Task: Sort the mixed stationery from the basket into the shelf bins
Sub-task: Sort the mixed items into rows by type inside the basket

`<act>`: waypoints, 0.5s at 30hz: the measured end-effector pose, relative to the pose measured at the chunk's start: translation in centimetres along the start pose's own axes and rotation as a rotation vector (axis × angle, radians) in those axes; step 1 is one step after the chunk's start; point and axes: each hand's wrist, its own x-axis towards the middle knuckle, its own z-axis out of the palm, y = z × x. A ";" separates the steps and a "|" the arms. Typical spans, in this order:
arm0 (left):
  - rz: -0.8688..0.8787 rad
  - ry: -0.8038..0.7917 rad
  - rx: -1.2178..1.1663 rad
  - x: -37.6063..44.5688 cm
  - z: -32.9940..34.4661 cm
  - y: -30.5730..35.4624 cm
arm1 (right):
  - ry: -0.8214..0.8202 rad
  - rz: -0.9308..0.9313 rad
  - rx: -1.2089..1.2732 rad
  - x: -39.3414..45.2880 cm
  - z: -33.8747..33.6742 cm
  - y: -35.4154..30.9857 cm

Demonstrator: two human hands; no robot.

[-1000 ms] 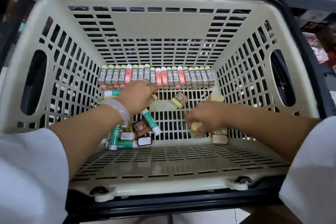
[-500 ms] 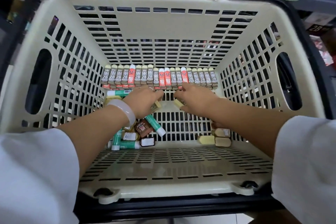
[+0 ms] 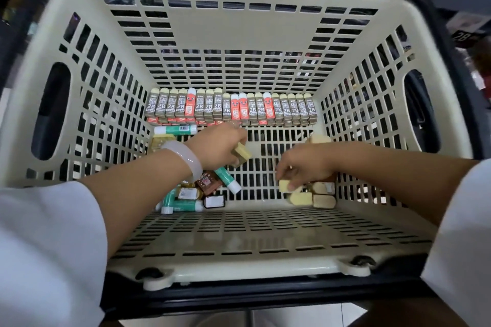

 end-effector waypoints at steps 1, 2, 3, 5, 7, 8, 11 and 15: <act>0.008 -0.003 -0.016 0.0 0.1 0.3 | -0.051 -0.010 -0.032 0.0 0.2 -0.2; 0.014 -0.014 -0.037 0.0 0.2 0.5 | -0.076 -0.012 -0.071 0.0 0.2 -0.3; 0.016 -0.033 -0.065 0.0 0.2 0.7 | -0.086 -0.006 -0.112 -0.1 0.2 -0.4; 0.009 -0.082 -0.142 -0.1 0.4 0.9 | -0.101 0.016 -0.186 -0.3 0.1 -0.4; -0.013 -0.107 -0.225 -0.2 0.4 1.1 | -0.117 0.033 -0.215 -0.6 0.2 -0.4; -0.031 -0.103 -0.277 -0.2 0.4 1.2 | -0.090 0.039 -0.189 -0.7 0.3 -0.4; -0.088 -0.038 -0.431 -0.1 0.1 1.6 | 0.224 0.071 0.110 -0.5 -0.5 -0.6; -0.126 0.012 -0.617 -0.1 -0.4 2.3 | 0.426 0.017 0.662 -0.2 -2.0 -1.9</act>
